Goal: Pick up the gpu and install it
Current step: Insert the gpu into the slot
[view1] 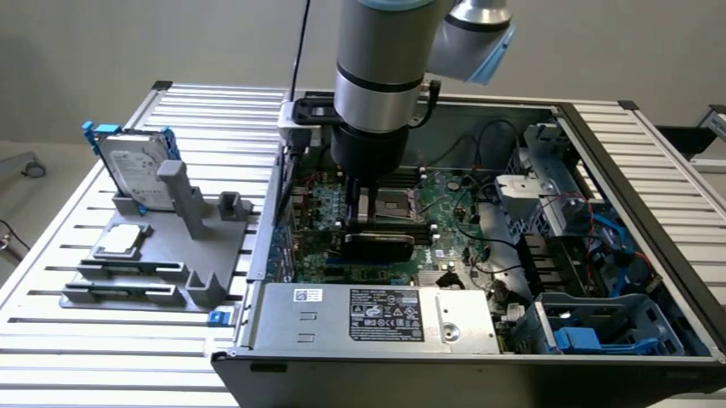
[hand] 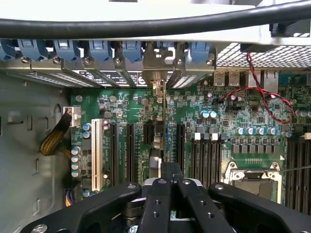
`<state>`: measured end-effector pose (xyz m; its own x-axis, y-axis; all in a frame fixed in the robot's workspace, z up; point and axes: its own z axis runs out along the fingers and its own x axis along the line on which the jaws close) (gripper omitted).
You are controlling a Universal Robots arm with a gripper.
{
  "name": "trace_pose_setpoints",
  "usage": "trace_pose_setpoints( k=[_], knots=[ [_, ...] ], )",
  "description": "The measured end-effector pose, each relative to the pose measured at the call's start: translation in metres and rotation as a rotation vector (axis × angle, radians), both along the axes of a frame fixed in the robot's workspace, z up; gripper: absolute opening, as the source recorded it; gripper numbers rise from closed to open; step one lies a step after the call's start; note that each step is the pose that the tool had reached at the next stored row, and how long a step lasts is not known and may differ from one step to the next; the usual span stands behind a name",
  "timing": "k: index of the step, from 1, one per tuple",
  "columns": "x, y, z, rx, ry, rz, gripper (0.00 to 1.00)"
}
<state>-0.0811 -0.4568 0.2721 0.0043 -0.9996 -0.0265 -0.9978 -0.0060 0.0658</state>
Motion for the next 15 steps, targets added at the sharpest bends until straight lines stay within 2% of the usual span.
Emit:
trace_pose_setpoints(
  k=[15],
  knots=[
    [0.0001,0.0009,-0.0072,-0.001,0.0004,0.0,0.11]
  ],
)
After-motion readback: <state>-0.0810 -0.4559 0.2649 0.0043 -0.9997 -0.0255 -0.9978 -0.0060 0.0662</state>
